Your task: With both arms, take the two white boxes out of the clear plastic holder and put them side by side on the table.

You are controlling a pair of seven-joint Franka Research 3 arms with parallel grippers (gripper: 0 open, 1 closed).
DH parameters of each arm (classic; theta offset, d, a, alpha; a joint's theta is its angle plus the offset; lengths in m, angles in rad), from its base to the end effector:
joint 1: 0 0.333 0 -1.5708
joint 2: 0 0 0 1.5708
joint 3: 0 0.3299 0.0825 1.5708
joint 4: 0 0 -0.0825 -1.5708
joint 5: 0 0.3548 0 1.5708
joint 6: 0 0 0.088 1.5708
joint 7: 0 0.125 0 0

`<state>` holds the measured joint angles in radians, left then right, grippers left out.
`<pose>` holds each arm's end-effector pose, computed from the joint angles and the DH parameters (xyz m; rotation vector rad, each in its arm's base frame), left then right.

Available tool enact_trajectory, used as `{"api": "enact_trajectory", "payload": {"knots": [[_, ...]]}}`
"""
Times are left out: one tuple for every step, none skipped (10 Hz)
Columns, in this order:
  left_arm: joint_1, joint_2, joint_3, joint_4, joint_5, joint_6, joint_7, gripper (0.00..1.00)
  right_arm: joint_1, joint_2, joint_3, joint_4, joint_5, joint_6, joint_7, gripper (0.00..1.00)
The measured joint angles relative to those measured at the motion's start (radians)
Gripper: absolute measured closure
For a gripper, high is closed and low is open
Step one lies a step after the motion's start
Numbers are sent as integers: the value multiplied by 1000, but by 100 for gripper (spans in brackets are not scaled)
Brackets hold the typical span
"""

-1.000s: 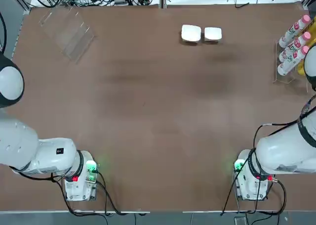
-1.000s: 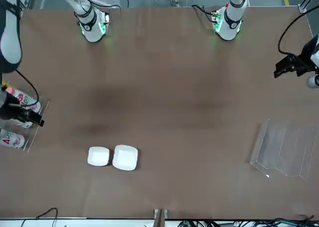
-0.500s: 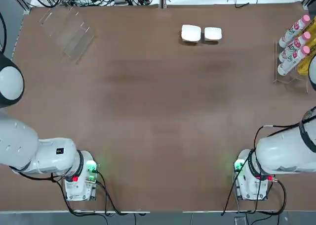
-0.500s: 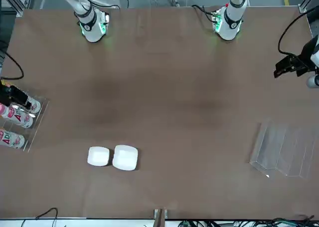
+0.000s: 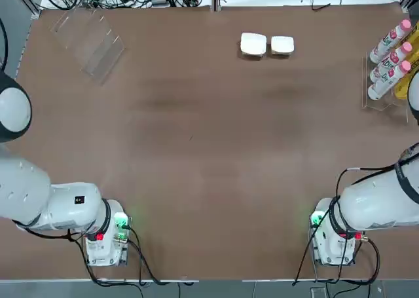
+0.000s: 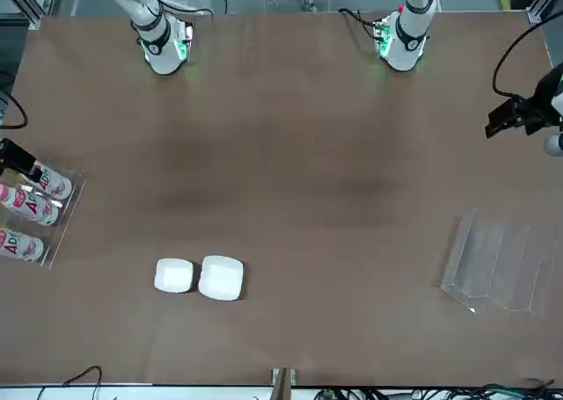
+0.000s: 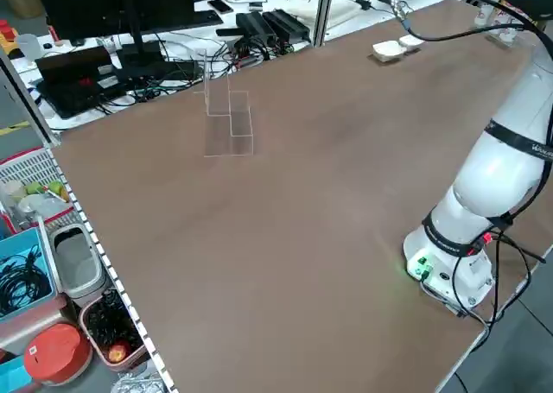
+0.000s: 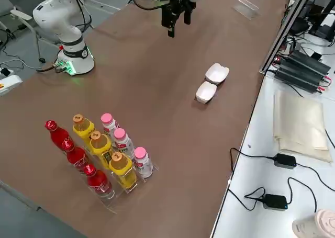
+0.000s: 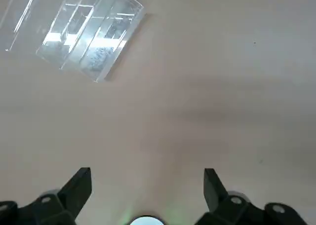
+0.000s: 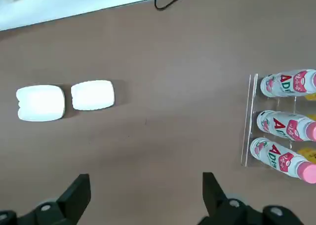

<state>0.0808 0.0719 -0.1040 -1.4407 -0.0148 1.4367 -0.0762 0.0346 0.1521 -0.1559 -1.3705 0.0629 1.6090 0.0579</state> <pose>0.5334 -0.0120 0.6280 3.1199 0.0804 -0.1195 0.5775 -0.0546 0.6302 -3.0898 0.2726 -0.1387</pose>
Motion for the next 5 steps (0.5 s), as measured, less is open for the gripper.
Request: {"api": "enact_trajectory", "payload": {"knots": [[0,0,2,0,0,3,1,0,1,0,1,0,0,-1,0,0],[0,0,2,0,0,4,1,0,1,0,2,0,0,-2,0,0],[0,0,2,0,0,4,1,0,1,1,2,0,0,-9,0,0],[0,0,2,0,0,5,1,0,1,2,2,0,0,-21,0,0],[0,0,2,0,0,5,1,0,1,3,2,-3,0,-30,0,0]]}}
